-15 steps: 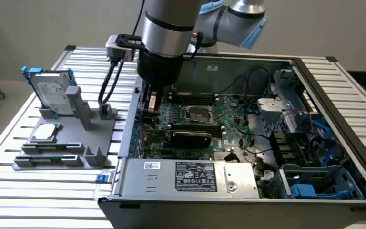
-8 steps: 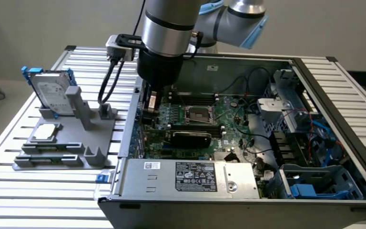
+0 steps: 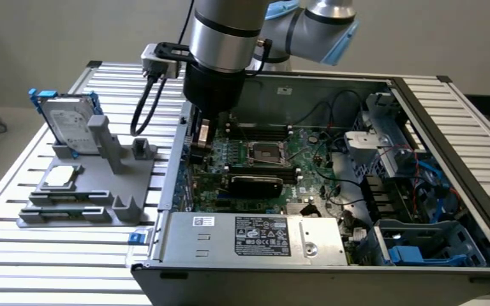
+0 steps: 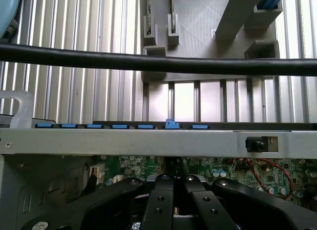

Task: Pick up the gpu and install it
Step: 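Press down on the gpu until it lock into place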

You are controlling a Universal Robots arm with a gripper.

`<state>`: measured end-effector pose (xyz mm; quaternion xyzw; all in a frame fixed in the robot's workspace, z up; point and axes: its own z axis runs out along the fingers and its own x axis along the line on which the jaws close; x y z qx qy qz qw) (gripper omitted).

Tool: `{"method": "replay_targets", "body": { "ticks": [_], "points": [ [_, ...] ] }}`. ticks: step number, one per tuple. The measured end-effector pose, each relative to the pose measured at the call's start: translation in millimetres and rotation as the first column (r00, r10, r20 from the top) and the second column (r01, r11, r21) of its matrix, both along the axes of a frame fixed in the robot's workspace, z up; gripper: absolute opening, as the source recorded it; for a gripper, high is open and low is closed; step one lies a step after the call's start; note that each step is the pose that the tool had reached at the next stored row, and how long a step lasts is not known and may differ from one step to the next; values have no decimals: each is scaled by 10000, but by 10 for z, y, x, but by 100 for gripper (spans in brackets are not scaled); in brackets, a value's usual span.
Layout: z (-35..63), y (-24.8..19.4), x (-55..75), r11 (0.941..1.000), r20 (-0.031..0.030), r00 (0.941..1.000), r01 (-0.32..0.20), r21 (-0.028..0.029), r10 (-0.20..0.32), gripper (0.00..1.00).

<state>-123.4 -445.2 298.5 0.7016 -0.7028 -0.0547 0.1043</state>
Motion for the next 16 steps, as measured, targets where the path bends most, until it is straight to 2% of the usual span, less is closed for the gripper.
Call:
{"method": "replay_targets", "body": {
  "ticks": [11, 16],
  "points": [
    [-23, 20, -6, 10000, 13, 10000, -1, -9, 1, 11],
    [-29, 28, -9, 10000, 35, 10000, 1, -49, -1, 11]
  ]
}}
